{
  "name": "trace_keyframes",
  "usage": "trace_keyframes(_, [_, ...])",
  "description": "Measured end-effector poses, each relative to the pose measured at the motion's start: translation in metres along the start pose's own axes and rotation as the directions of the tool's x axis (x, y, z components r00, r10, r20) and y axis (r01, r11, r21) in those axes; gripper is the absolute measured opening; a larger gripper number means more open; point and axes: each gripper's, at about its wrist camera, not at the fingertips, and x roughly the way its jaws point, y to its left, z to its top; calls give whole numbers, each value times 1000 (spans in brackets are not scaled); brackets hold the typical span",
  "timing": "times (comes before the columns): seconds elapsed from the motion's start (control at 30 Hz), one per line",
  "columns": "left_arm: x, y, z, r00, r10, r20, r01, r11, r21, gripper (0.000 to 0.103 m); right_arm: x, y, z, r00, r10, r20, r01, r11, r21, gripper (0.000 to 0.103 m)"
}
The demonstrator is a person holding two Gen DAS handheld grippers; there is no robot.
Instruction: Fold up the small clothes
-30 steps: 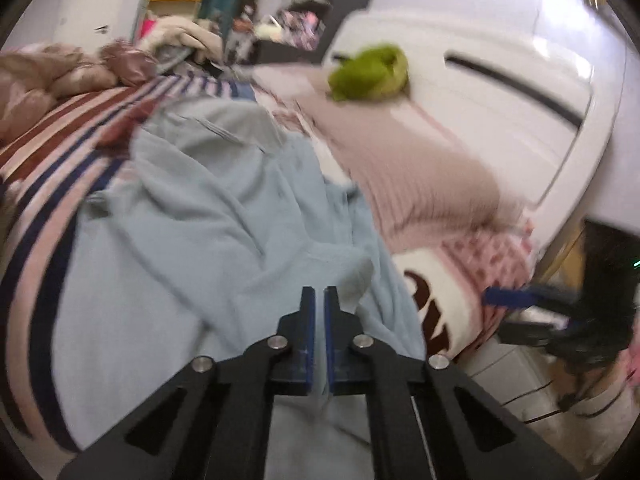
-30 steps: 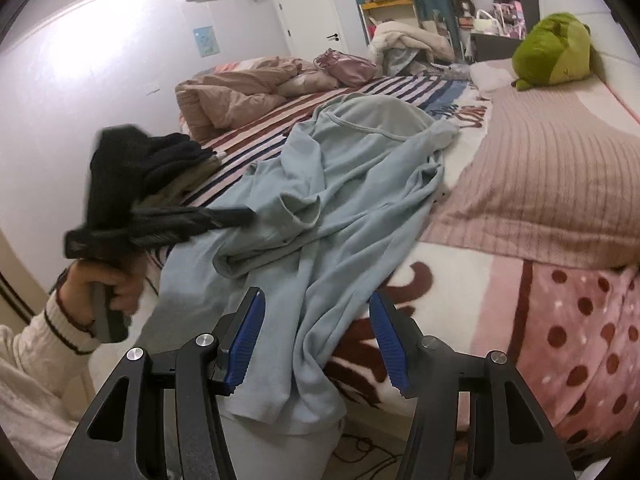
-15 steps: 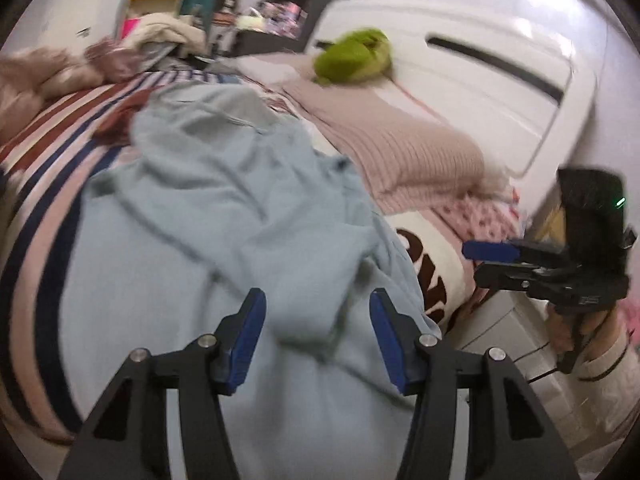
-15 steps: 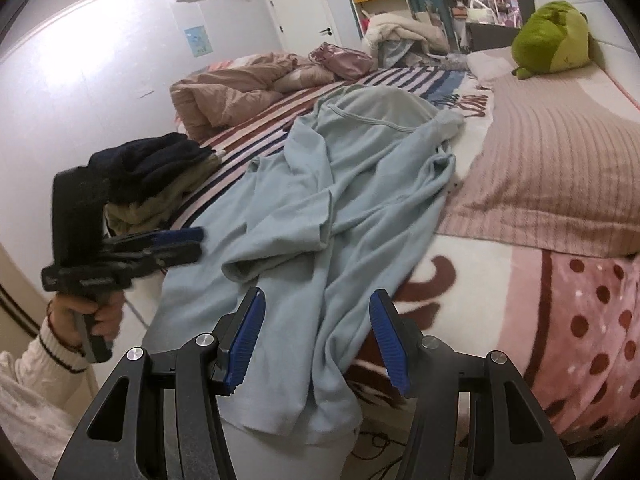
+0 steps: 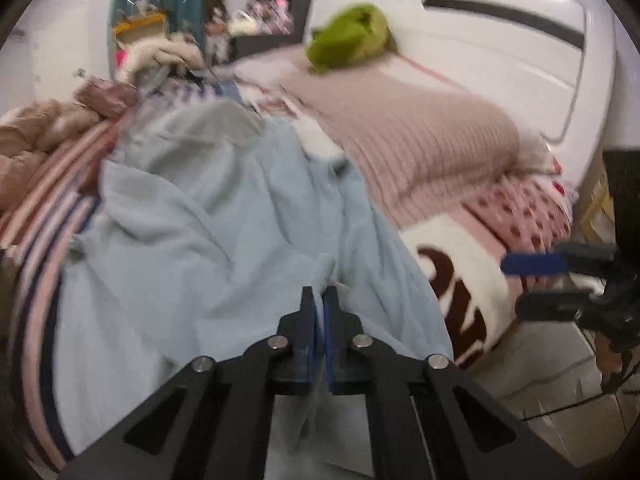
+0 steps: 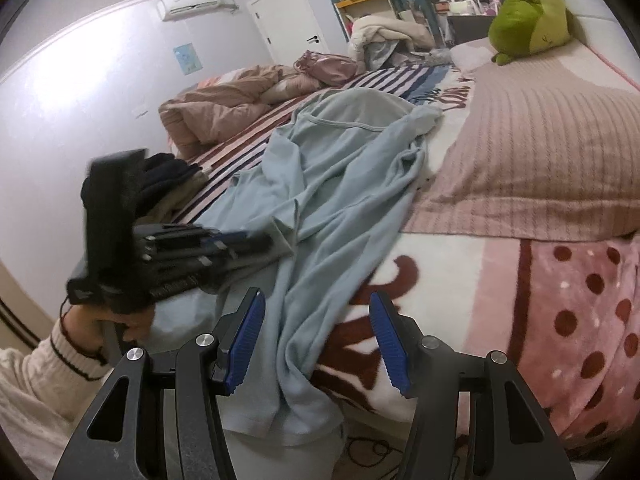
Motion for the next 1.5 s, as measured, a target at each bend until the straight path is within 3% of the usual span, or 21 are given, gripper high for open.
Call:
trace_keyframes(0.17, [-52,35,-20,992,70,108,-52,985,-163,1,-4,-5,-5,1000,0,4,0,1000,29,50])
trace_keyframes(0.27, [-78,58,-48,983,158,89,-134,963,-234,1,-8,-8,-10,1000,-5,3,5,999,54,50])
trace_keyframes(0.33, [-89,77,-77,985,169,31,-152,942,-298,1,-10,-9,-13,1000,-7,1,7,997,72,50])
trace_keyframes(0.43, [-92,92,-116,993,111,-42,-119,925,-360,1,-10,-9,-18,1000,-10,-6,11,994,108,50])
trace_keyframes(0.5, [-97,93,-134,1000,-18,-26,7,922,-386,1,-9,-5,-19,1000,-20,-11,21,993,114,50])
trace_keyframes(0.53, [-101,92,-138,994,-110,6,104,915,-389,2,-9,-3,-19,1000,-21,-13,23,993,115,50])
trace_keyframes(0.57, [-105,91,-140,986,-163,36,164,909,-382,9,-9,1,-18,1000,-21,-13,22,993,114,50])
trace_keyframes(0.6, [-108,91,-139,985,-166,47,172,911,-375,35,-9,4,-17,1000,-21,-13,23,994,110,50])
trace_keyframes(0.67, [-111,98,-131,993,-99,59,113,927,-356,62,-8,11,-14,1000,-23,-18,25,995,97,50])
trace_keyframes(0.8, [-102,120,-111,997,-40,59,58,936,-346,62,-1,23,-11,999,-28,-38,30,998,58,50])
trace_keyframes(0.93, [-63,124,-95,999,0,-50,-12,968,-249,62,6,29,-10,998,-20,-54,22,999,44,50])
trace_keyframes(0.97, [-55,121,-94,997,13,-70,-29,973,-230,51,7,29,-10,998,-19,-55,22,999,44,50])
trace_keyframes(1.0, [-50,120,-94,996,19,-82,-37,975,-217,22,8,29,-10,998,-19,-57,22,999,45,50])
trace_keyframes(1.03, [-49,117,-96,997,19,-76,-35,977,-208,7,8,28,-10,998,-21,-57,24,999,45,50])
trace_keyframes(1.07, [-55,112,-97,999,10,-41,-18,980,-196,1,8,28,-10,998,-26,-57,28,999,46,50])
trace_keyframes(1.17, [-80,106,-100,998,47,37,-39,980,-196,1,4,27,-9,998,-40,-54,42,998,45,50])
trace_keyframes(1.33, [-89,125,-117,998,55,-1,-53,960,-275,1,-2,19,-15,997,-34,-64,38,996,74,51])
trace_keyframes(1.4, [-85,126,-122,999,27,-23,-33,956,-290,7,1,15,-20,997,-19,-80,27,995,99,51])
trace_keyframes(1.43, [-86,127,-125,999,22,-24,-28,954,-299,18,3,13,-23,996,-8,-92,19,993,114,51])
trace_keyframes(1.47, [-88,129,-127,1000,22,-20,-27,951,-309,52,5,12,-26,994,10,-106,4,992,127,51])
trace_keyframes(1.5, [-92,131,-130,1000,29,-8,-30,946,-323,75,6,12,-30,992,33,-120,-16,990,137,51])
